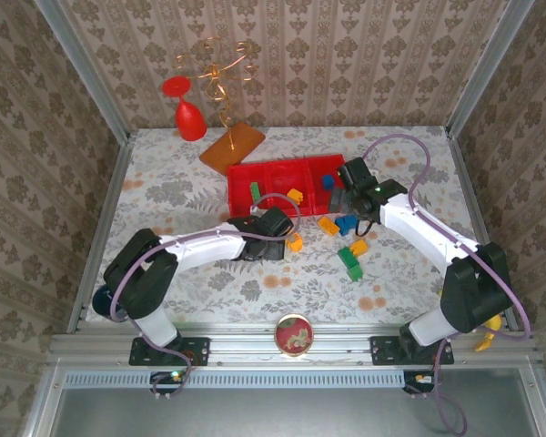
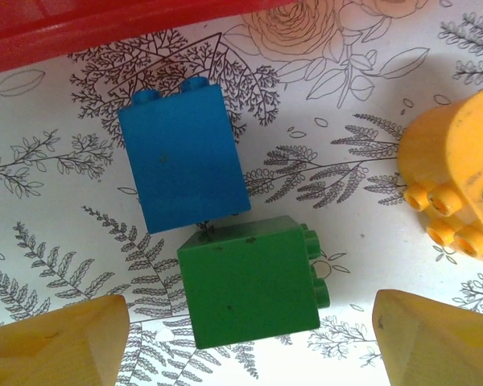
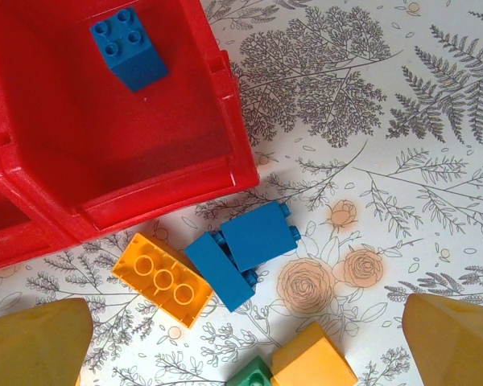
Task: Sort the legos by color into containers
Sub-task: Pick up the lego from the center of the table.
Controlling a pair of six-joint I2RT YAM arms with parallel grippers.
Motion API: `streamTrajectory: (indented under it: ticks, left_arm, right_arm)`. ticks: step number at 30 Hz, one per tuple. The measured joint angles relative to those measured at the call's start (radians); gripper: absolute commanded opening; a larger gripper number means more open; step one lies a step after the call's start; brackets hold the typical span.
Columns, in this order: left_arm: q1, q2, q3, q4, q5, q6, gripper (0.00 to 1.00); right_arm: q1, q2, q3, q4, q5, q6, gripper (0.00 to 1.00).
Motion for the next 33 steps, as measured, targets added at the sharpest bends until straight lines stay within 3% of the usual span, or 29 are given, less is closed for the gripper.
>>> streamTrajectory:
  ticks: [22, 33]
  left_arm:
    - [0.035, 0.095, 0.043, 0.001, 0.000, -0.028, 0.80]
    - [0.047, 0.106, 0.043, 0.002, 0.008, -0.035, 0.59]
  right_arm:
    - [-0.007, -0.015, -0.005, -0.003, 0.000, 0.000, 1.00]
    - [-0.007, -0.024, -0.025, -0.001, 0.000, 0.000, 1.00]
